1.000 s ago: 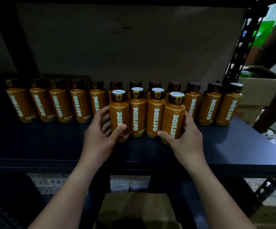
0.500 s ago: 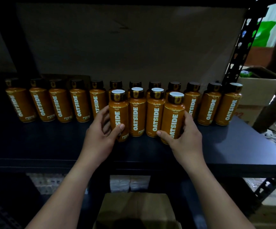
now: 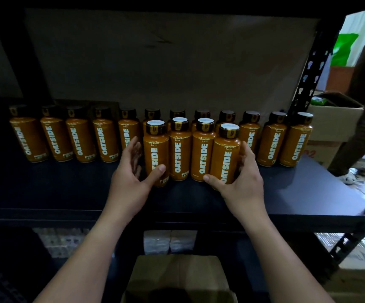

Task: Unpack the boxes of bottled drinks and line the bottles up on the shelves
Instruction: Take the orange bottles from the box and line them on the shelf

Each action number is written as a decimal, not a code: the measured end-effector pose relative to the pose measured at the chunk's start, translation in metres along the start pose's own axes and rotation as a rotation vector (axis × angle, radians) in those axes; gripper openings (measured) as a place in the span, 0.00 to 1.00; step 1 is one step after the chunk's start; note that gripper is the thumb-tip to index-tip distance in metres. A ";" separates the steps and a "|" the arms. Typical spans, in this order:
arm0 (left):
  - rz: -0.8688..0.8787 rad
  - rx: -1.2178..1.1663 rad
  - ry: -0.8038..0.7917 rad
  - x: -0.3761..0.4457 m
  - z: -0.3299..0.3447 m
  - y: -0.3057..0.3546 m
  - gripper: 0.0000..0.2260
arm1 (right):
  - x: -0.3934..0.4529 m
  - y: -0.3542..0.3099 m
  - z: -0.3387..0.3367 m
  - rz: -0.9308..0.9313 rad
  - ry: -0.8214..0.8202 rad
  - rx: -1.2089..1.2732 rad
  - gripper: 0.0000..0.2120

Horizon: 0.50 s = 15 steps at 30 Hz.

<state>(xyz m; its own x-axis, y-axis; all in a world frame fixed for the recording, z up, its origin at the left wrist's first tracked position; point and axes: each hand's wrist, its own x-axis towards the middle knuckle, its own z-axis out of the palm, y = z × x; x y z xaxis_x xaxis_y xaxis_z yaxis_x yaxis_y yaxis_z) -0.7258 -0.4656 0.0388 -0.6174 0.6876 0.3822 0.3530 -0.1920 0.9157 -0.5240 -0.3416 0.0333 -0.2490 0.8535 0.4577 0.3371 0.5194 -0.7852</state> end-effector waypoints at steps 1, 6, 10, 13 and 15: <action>0.004 -0.008 0.036 -0.002 -0.001 -0.001 0.40 | -0.002 -0.001 -0.002 0.009 0.016 0.000 0.56; 0.121 -0.059 0.208 -0.030 -0.005 0.000 0.31 | -0.027 -0.007 -0.011 -0.009 0.090 -0.053 0.58; 0.231 -0.059 0.232 -0.068 -0.008 0.002 0.17 | -0.058 -0.002 -0.013 -0.132 0.108 -0.092 0.50; 0.267 -0.012 0.238 -0.095 -0.006 -0.003 0.13 | -0.090 0.001 -0.009 -0.263 0.112 -0.072 0.39; 0.270 0.069 0.184 -0.110 -0.005 -0.015 0.11 | -0.111 0.006 -0.002 -0.303 0.035 -0.087 0.35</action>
<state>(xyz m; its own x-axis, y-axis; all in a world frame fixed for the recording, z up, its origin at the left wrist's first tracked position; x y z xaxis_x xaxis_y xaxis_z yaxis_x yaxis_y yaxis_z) -0.6665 -0.5423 -0.0165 -0.6099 0.4789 0.6314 0.5638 -0.2976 0.7704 -0.4928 -0.4329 -0.0217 -0.3192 0.6591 0.6809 0.3287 0.7509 -0.5728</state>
